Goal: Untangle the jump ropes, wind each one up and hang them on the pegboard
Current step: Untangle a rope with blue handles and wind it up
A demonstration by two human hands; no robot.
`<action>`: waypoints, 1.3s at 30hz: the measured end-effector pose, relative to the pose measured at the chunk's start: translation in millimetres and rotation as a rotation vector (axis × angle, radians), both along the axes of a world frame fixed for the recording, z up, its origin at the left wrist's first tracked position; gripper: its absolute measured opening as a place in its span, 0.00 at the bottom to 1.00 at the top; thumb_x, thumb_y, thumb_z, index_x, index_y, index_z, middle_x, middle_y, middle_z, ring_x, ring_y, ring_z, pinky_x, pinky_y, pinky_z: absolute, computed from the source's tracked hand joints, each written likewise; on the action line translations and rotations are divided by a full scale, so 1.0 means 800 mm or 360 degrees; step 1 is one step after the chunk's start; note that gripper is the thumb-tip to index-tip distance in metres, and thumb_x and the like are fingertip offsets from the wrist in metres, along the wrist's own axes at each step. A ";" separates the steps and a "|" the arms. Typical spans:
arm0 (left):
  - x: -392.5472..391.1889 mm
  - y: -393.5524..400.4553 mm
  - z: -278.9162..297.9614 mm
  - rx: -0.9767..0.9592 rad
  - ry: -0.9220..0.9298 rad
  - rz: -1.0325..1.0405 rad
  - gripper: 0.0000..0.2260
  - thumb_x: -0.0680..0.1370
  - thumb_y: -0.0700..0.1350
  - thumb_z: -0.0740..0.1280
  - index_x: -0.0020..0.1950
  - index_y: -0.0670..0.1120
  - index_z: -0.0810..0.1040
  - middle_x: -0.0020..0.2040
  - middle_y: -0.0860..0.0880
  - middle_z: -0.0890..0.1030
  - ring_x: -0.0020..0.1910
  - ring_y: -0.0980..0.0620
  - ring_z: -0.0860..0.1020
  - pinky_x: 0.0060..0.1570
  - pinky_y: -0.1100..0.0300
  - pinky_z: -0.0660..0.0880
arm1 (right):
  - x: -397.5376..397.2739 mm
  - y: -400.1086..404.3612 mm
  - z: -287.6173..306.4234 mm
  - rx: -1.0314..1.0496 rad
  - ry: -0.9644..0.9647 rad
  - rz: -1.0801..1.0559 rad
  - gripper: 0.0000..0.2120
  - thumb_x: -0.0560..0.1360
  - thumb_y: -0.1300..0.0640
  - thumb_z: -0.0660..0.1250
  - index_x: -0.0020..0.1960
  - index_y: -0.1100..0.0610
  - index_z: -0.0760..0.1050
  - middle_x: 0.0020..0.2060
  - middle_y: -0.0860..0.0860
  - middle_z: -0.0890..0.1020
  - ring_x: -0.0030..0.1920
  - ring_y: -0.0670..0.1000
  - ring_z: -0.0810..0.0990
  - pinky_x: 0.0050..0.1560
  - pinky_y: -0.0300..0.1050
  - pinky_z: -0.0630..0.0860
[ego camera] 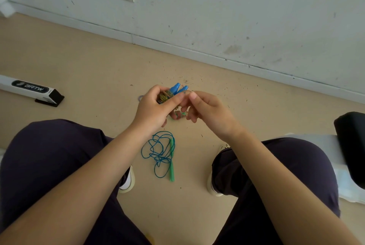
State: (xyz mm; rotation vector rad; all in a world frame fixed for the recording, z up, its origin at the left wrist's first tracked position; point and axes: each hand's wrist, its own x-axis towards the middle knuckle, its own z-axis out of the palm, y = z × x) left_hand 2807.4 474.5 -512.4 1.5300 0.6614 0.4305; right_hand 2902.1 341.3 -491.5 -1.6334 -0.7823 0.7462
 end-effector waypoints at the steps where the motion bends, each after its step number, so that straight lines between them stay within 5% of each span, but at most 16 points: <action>1: 0.000 0.000 0.000 -0.0003 -0.0013 -0.0006 0.14 0.75 0.51 0.74 0.53 0.43 0.76 0.37 0.45 0.81 0.30 0.49 0.80 0.21 0.61 0.65 | 0.000 0.000 0.002 0.0022 0.0012 -0.0035 0.17 0.85 0.54 0.54 0.48 0.64 0.76 0.39 0.55 0.78 0.32 0.49 0.72 0.37 0.39 0.71; 5: -0.001 -0.001 0.002 -0.0012 -0.0031 -0.0029 0.15 0.75 0.50 0.74 0.54 0.43 0.77 0.35 0.48 0.80 0.30 0.49 0.79 0.20 0.61 0.65 | 0.004 0.000 0.003 0.0109 0.0185 -0.0084 0.19 0.80 0.48 0.54 0.46 0.60 0.77 0.36 0.52 0.77 0.30 0.48 0.69 0.35 0.41 0.68; 10: -0.004 -0.002 0.004 0.0046 -0.0008 -0.0112 0.15 0.75 0.48 0.74 0.57 0.43 0.77 0.32 0.52 0.80 0.30 0.49 0.78 0.20 0.62 0.65 | 0.006 -0.006 0.011 0.0169 0.0181 -0.0203 0.03 0.83 0.60 0.60 0.50 0.58 0.69 0.35 0.56 0.75 0.29 0.49 0.67 0.32 0.40 0.68; 18: -0.005 -0.003 0.008 0.0256 -0.0011 -0.0184 0.14 0.74 0.44 0.76 0.55 0.43 0.77 0.30 0.55 0.79 0.25 0.59 0.76 0.25 0.71 0.67 | 0.013 -0.010 0.013 0.0085 -0.0121 -0.0371 0.10 0.73 0.65 0.73 0.54 0.62 0.78 0.34 0.53 0.83 0.30 0.47 0.80 0.37 0.38 0.76; 25: -0.009 0.000 0.007 0.0451 0.0013 -0.0298 0.17 0.72 0.48 0.78 0.56 0.47 0.77 0.39 0.53 0.81 0.31 0.60 0.79 0.36 0.65 0.76 | 0.009 -0.009 0.011 -0.0061 -0.0305 -0.0443 0.05 0.73 0.64 0.74 0.47 0.59 0.80 0.35 0.55 0.84 0.29 0.49 0.80 0.35 0.45 0.80; 33: -0.010 0.000 0.003 0.0642 0.0060 -0.0322 0.16 0.71 0.53 0.78 0.54 0.53 0.76 0.43 0.51 0.81 0.36 0.54 0.80 0.44 0.49 0.80 | 0.002 -0.008 0.008 -0.0182 -0.0698 -0.0461 0.05 0.75 0.58 0.73 0.43 0.58 0.80 0.29 0.46 0.80 0.26 0.50 0.79 0.33 0.50 0.79; 39: -0.011 0.000 0.007 0.0662 0.0023 -0.0437 0.14 0.75 0.50 0.74 0.58 0.52 0.75 0.43 0.57 0.80 0.35 0.64 0.79 0.40 0.65 0.76 | 0.003 -0.009 0.006 -0.0222 -0.0791 -0.0559 0.07 0.75 0.57 0.72 0.42 0.60 0.79 0.29 0.49 0.80 0.25 0.51 0.78 0.31 0.48 0.77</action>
